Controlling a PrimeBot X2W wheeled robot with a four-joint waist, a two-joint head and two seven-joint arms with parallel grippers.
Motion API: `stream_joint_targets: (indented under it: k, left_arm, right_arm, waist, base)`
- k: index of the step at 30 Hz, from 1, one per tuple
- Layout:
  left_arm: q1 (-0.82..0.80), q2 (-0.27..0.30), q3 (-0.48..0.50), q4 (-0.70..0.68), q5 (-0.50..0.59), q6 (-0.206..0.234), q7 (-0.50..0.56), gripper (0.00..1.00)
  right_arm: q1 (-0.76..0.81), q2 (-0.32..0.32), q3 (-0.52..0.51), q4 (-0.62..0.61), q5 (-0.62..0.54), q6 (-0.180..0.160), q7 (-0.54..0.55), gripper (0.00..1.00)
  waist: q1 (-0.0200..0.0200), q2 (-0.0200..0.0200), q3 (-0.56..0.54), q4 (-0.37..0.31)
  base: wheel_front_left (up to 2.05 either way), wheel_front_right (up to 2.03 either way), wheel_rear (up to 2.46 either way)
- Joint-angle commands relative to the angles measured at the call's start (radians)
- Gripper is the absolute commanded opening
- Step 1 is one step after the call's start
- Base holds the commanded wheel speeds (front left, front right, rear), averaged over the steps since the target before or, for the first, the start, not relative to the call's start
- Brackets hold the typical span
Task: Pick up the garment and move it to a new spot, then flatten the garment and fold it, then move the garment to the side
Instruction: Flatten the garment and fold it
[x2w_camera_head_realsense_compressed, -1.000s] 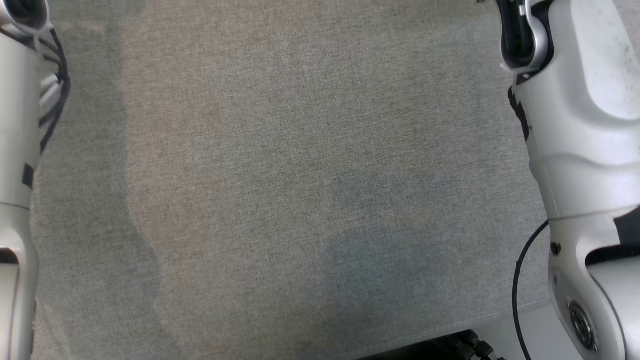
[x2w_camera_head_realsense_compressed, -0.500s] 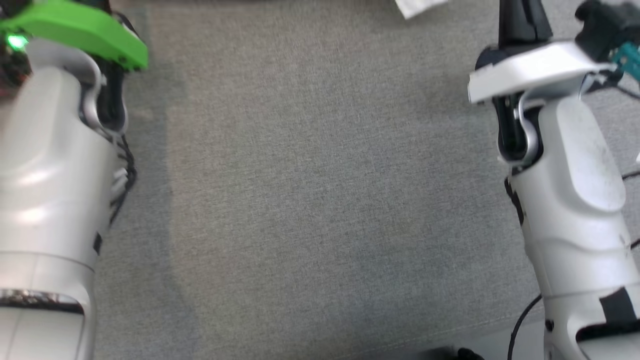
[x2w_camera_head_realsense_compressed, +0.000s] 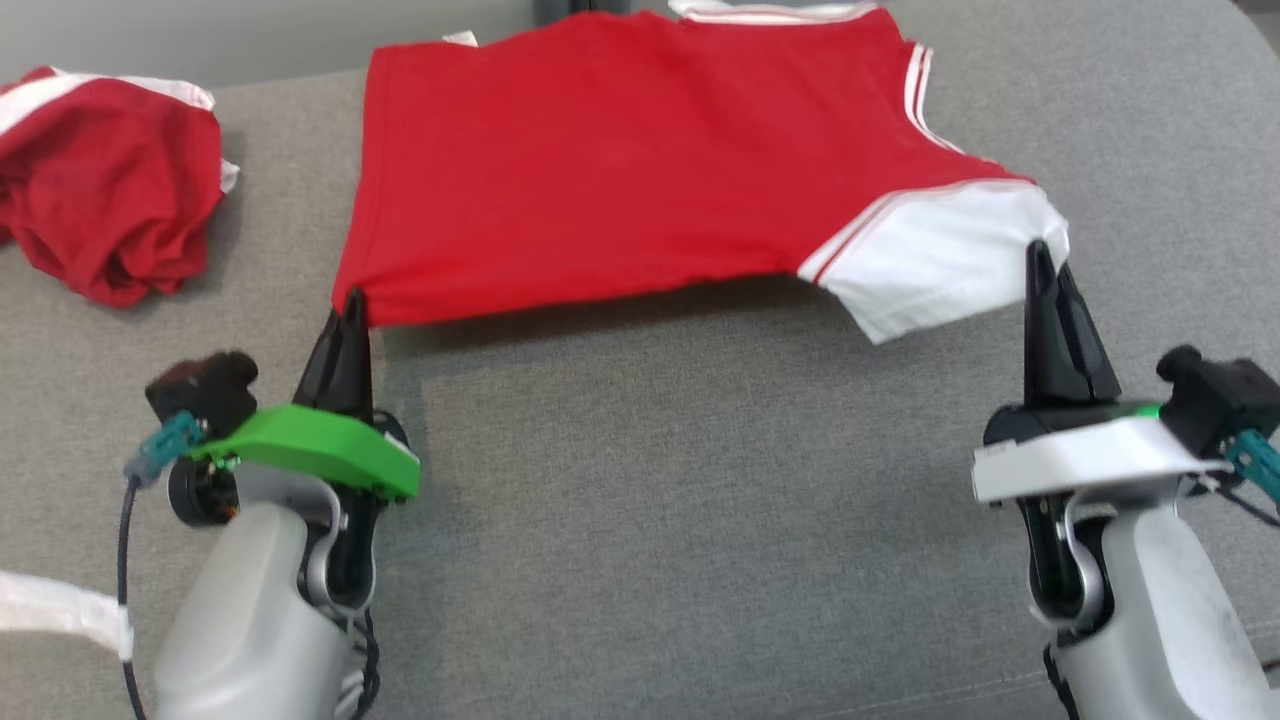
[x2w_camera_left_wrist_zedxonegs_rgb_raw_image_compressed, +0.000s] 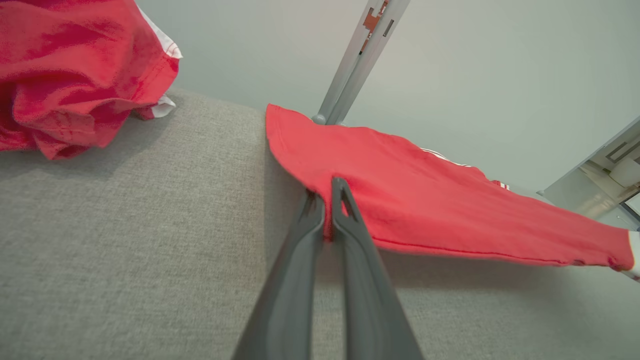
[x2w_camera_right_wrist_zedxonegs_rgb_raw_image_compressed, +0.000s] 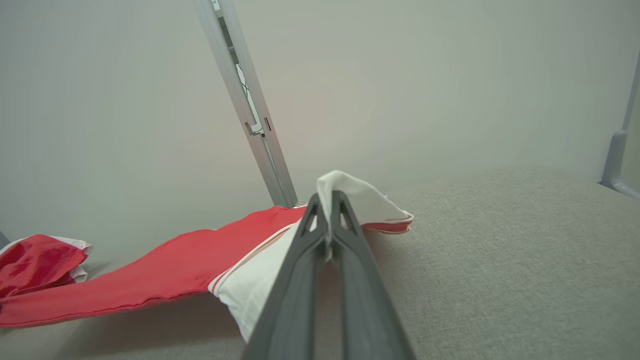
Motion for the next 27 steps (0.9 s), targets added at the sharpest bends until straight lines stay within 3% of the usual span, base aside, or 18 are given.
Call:
stream_joint_targets:
  k: [1,7,13,19,27]
  left_arm:
    - [0.056,0.003,0.006,-0.037,0.01,0.013,-0.003,0.0]
    - [0.33,-0.005,0.014,-0.262,0.005,0.085,-0.001,0.0]
    - [0.511,0.007,0.001,-0.471,0.004,0.17,0.043,0.0]
    - [0.594,0.017,-0.008,-0.571,-0.007,0.221,0.1,0.0]
    - [0.575,-0.007,-0.018,-0.554,-0.022,0.241,0.124,0.0]
  right_arm:
    - [0.049,-0.003,-0.002,-0.036,0.009,-0.001,0.006,0.0]
    - [0.28,-0.003,-0.021,-0.221,0.039,-0.001,0.048,0.0]
    - [0.46,-0.003,-0.044,-0.329,0.071,-0.001,0.08,0.0]
    - [0.518,-0.003,-0.037,-0.291,0.092,-0.001,0.089,0.0]
    - [0.435,-0.003,-0.015,-0.16,0.058,-0.001,0.065,0.0]
  waist:
    - [0.0001,0.0,-0.113,0.029]
    - [0.0001,0.0,-0.172,0.029]
    - [0.0001,0.0,-0.179,0.049]
    - [0.0001,0.0,-0.165,0.056]
    - [0.0001,0.0,-0.141,0.058]
  base:
    - [0.0,0.0,0.0]
    - [0.0,0.0,0.0]
    - [0.0,0.0,0.0]
    - [0.0,0.0,0.0]
    - [0.0,0.0,0.0]
